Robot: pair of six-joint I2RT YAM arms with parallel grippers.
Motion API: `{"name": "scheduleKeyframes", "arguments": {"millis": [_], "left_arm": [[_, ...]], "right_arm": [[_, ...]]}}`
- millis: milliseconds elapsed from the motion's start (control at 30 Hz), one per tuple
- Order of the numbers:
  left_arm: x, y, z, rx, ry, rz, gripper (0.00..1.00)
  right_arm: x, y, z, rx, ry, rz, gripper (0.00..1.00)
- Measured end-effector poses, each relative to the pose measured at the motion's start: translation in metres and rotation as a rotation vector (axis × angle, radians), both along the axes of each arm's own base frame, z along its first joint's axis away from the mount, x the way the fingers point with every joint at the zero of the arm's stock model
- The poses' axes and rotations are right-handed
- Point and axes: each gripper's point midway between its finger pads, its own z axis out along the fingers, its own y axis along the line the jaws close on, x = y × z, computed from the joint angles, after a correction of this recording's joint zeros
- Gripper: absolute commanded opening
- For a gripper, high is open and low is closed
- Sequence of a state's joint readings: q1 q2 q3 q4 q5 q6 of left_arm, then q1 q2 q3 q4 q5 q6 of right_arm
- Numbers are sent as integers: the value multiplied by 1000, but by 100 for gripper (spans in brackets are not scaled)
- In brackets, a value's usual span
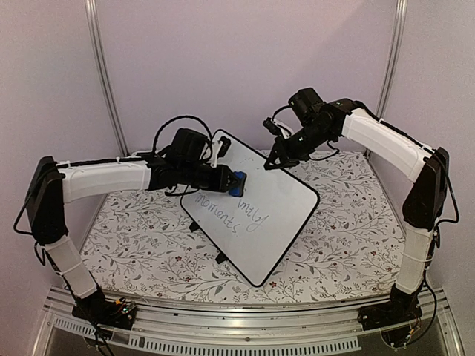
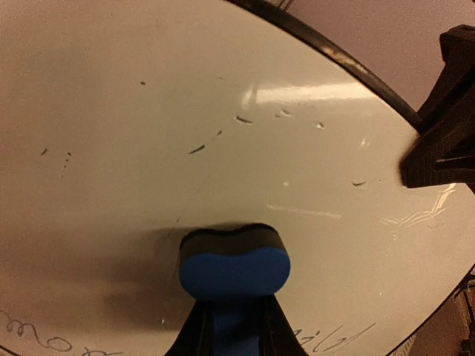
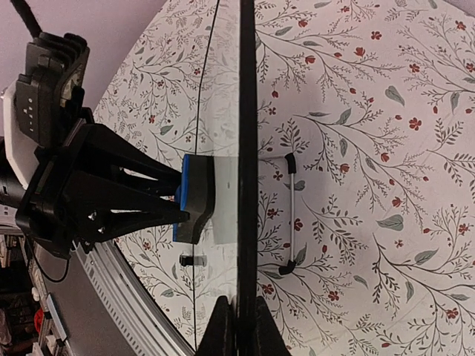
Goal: Erase the whiteboard
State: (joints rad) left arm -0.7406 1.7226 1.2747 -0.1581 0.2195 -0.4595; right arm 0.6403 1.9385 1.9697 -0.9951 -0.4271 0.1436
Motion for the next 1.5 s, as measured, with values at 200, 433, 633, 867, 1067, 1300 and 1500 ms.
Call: {"name": "scheduleKeyframes", "arguments": {"millis": [200,433,633,867,1067,1300,1500], "left_arm": [[-6,-4,-5,16,-29,-9,0],[-34,4,-35,55,-12,-30,0],[-55,6,-51,91,0,-48,0],[-62,9,-58,103,10,-56,0],[-65,9,-60,95,17,-62,0],[-82,18,-81,94,69,-83,0],[-81,18,-79,113,73,-87,0]], "right_arm": [[0,0,0,-1,2,1,0],[0,-1,-1,-4,2,0,0],[-1,-1,-1,-3,2,1,0],[-1,0,0,-3,1,3,0],[-1,0,0,-2,1,2,0],[0,0,0,-2,0,3,0],[0,0,0,0,-2,3,0]]}}
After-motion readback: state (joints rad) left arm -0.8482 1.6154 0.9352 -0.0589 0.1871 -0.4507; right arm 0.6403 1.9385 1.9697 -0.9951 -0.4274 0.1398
